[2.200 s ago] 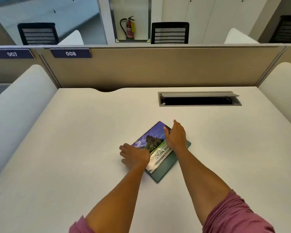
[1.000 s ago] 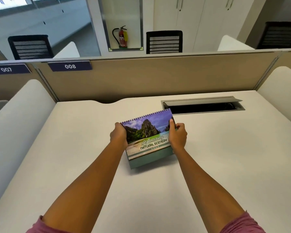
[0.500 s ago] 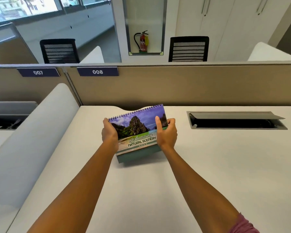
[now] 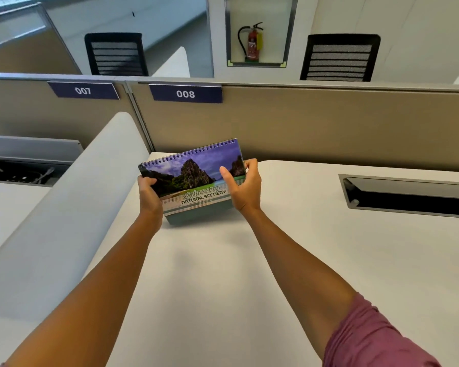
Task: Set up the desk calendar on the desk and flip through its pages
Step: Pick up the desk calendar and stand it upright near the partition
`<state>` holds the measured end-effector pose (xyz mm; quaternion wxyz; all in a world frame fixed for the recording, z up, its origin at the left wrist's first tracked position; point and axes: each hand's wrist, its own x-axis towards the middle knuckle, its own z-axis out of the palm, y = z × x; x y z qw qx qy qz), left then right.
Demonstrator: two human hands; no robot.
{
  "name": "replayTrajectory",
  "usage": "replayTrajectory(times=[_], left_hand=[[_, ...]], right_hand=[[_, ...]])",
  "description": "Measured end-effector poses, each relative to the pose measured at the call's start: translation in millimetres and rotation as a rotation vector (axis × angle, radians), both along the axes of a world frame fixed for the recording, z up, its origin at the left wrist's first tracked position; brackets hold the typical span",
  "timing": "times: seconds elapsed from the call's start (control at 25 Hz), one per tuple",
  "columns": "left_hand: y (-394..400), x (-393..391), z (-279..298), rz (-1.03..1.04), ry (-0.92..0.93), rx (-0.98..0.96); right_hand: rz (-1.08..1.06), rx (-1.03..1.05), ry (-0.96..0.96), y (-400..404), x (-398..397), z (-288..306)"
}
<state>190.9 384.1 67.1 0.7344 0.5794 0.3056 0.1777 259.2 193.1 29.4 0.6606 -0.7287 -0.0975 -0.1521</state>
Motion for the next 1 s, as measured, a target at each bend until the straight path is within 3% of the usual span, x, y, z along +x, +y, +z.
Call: replayTrajectory(times=[0.48,0.76,1.0], left_hand=[[43,13,-27,-0.045,-0.122,0.125],[30,9,-42,0.09,-0.01,0.107],[31,-1,-63,0.084,0.097,0.093]], right_hand=[[0.089,0.133,0.041,44,10,-39],[0.126,0.019,0.01,36,3,-46],[0.048,0.03,0.165,31,-14,-62]])
